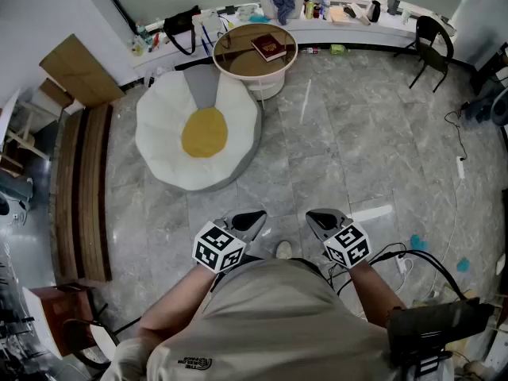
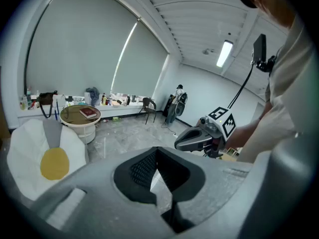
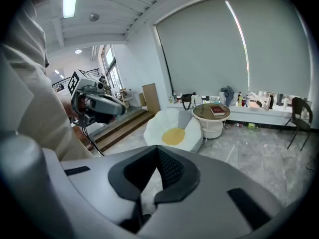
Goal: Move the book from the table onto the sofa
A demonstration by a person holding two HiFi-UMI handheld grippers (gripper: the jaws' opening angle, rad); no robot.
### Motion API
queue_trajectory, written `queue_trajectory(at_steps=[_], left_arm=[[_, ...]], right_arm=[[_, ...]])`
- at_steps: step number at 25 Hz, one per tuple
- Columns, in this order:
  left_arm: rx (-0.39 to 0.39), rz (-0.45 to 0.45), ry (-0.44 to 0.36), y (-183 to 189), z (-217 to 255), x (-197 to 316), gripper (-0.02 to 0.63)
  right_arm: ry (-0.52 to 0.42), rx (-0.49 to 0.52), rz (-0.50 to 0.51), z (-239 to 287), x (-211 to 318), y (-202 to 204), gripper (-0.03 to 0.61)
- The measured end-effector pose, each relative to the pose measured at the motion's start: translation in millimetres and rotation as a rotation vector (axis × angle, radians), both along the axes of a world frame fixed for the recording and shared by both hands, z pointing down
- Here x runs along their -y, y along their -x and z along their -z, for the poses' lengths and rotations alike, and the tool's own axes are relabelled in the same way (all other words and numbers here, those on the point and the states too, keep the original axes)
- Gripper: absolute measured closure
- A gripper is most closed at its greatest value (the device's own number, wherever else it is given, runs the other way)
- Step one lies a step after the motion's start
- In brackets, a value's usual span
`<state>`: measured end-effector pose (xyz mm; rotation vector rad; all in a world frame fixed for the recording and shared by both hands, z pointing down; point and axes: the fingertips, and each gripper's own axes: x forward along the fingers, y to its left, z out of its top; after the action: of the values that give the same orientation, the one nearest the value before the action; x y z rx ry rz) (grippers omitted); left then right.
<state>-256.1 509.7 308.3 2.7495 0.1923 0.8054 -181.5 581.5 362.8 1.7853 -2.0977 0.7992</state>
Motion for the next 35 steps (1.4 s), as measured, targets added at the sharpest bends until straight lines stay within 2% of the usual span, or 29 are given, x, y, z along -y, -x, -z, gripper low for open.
queue_trajectory(at_steps=[5,9,12,17,20,23,26,35], left_arm=[[-0.007,0.027,0.033,-39,5,-7,0.606],[-0.012,-0.006,0.05,-73,8,-6,0.606],[-0.022,-0.018,0.042,-97,9,7,0.606],[-0.059,-0.025,0.087,-141,0,43,0.606],[-0.076,-0.04,0.115,-174,-5,70,0.604],[-0.095,-0.065,0.131,-209,-3,98,0.6],[-0.114,-0.068,0.136,-243,2,136,0.555],[-0.084,0.022,0.158,-299,-10,276,0.538]], right_arm=[[-0.027,0.019,-0.039,9,-10,-45,0.566],[-0.036,0.042,-0.078,6,-12,-73,0.566],[-0.022,0.076,-0.107,-4,-8,-89,0.566],[-0.013,0.069,-0.157,-13,10,-121,0.558],[-0.016,0.092,-0.215,-10,28,-149,0.472],[-0.028,0.101,-0.254,-1,52,-178,0.466],[-0.012,0.087,-0.256,3,87,-211,0.462],[0.024,0.087,-0.219,4,236,-308,0.463]])
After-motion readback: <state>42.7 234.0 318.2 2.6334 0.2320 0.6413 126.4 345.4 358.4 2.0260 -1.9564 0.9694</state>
